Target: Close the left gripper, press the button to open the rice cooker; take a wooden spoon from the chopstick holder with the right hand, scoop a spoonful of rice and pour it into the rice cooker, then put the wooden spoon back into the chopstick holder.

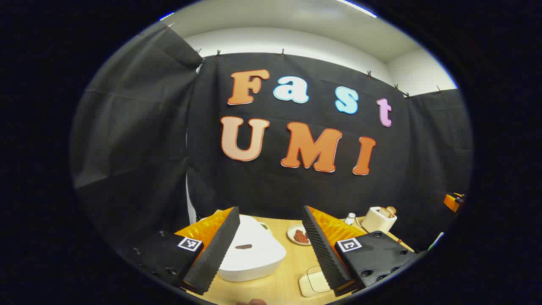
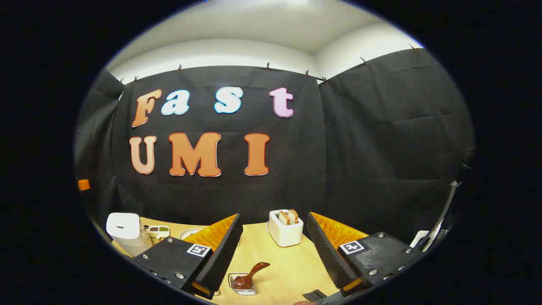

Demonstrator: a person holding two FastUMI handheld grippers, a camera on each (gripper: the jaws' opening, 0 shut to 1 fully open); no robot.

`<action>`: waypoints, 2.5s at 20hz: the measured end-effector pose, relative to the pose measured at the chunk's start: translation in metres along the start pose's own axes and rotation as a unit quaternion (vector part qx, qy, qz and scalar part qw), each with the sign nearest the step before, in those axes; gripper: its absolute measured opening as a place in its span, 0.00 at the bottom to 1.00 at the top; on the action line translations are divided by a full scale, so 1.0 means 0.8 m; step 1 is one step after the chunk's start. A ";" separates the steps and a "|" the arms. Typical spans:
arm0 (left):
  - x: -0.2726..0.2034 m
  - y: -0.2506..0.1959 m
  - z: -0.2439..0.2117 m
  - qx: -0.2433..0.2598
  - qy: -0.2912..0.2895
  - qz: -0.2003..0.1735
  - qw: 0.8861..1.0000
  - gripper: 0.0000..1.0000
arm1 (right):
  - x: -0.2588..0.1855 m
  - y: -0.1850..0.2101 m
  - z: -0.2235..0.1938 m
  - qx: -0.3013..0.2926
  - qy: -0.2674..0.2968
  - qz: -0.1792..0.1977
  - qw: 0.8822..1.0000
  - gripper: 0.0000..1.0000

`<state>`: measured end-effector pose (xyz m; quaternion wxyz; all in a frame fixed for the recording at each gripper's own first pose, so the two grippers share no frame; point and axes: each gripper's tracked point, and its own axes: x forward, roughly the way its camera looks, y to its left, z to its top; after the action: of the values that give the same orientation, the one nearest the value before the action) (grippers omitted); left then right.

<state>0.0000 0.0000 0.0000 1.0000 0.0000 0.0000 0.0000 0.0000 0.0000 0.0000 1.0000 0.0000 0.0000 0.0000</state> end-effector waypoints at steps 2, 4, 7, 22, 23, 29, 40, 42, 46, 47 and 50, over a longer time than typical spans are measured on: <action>-0.006 0.014 0.007 -0.002 -0.013 0.012 1.000 0.99 | -0.002 0.014 0.003 -0.010 -0.002 0.003 1.000 1.00; -0.007 0.019 0.012 0.004 -0.019 0.015 1.000 1.00 | -0.004 0.031 0.004 -0.008 -0.001 0.016 1.000 0.95; -0.008 0.018 0.008 -0.004 -0.008 0.011 1.000 1.00 | -0.007 0.037 0.007 -0.005 0.001 0.023 1.000 0.95; -0.001 0.024 0.005 0.026 -0.002 0.044 0.999 1.00 | 0.014 0.045 0.009 0.007 0.005 0.053 0.999 0.95; 0.002 0.024 0.004 0.024 0.001 0.043 0.999 1.00 | 0.016 0.047 0.007 0.006 0.008 0.057 0.998 0.95; 0.001 0.045 0.010 0.038 -0.001 0.084 0.996 0.44 | 0.026 0.062 0.005 -0.005 0.011 0.077 0.997 0.95; 0.019 0.032 -0.020 0.025 0.055 0.049 0.997 0.04 | 0.038 0.072 0.004 -0.012 0.012 0.092 0.996 0.95; 0.033 0.028 -0.039 0.015 0.083 0.041 0.996 0.05 | 0.039 0.072 0.000 -0.011 0.015 0.091 0.996 0.95; 0.066 0.028 -0.082 0.014 0.135 0.030 0.990 0.04 | 0.041 0.062 -0.012 -0.019 0.023 0.081 0.996 0.95; 0.073 0.026 -0.093 0.011 0.148 0.024 0.989 0.04 | 0.043 0.057 -0.016 -0.021 0.026 0.077 0.996 0.95; 0.104 0.027 -0.116 0.012 0.175 0.017 0.984 0.04 | 0.044 0.046 -0.028 -0.020 0.039 0.067 0.997 0.95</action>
<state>0.0835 0.0214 -0.0931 0.9844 0.0120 0.1749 0.0173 0.0352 0.0366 -0.0227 0.9968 -0.0199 0.0393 0.0672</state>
